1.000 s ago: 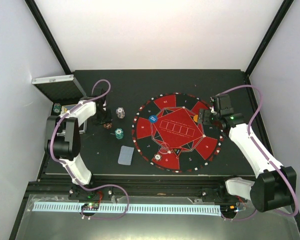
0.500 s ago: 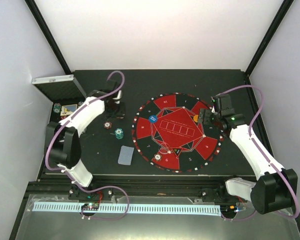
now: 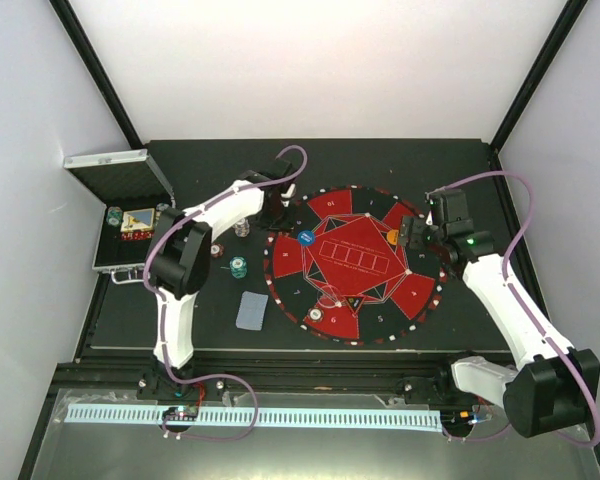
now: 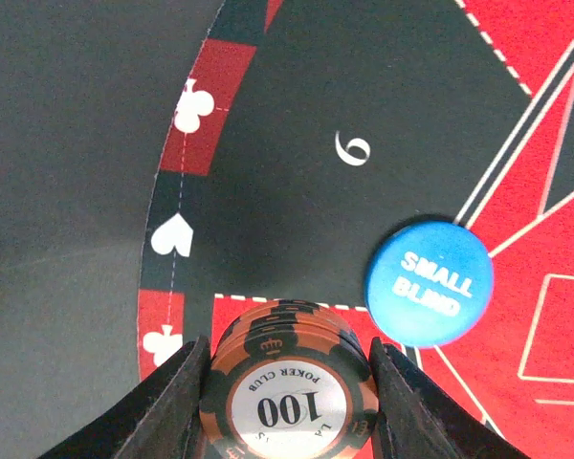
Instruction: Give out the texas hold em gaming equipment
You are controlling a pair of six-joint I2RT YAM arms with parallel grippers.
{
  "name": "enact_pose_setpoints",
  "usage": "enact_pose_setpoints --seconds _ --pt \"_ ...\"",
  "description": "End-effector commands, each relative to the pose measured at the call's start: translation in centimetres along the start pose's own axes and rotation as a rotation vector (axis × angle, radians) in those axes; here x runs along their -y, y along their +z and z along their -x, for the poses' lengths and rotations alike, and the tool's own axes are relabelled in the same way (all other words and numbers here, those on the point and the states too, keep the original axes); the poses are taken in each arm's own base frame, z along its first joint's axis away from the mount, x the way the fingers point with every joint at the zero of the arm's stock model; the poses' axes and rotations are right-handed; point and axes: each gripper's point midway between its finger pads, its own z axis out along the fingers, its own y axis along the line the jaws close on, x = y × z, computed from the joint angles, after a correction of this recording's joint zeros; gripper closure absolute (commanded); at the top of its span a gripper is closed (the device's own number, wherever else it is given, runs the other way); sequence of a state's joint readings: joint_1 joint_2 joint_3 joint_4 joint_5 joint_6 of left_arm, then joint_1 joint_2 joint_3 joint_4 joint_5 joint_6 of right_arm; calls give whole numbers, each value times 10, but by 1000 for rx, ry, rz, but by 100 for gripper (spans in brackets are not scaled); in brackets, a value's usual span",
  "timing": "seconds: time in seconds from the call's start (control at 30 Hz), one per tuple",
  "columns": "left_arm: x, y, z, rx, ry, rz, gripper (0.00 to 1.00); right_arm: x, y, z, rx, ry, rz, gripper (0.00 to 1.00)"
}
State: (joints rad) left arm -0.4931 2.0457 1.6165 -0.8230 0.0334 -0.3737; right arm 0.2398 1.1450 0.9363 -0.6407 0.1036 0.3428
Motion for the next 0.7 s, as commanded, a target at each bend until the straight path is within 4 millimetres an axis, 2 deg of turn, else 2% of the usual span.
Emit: enact_pose_setpoints --seconds 0.0,0.67 --pt "6 -5 25 49 27 -6 65 5 -5 4 17 10 -19 2" --pt "1 42 35 3 56 52 65 3 0 7 4 -5 -26 2"
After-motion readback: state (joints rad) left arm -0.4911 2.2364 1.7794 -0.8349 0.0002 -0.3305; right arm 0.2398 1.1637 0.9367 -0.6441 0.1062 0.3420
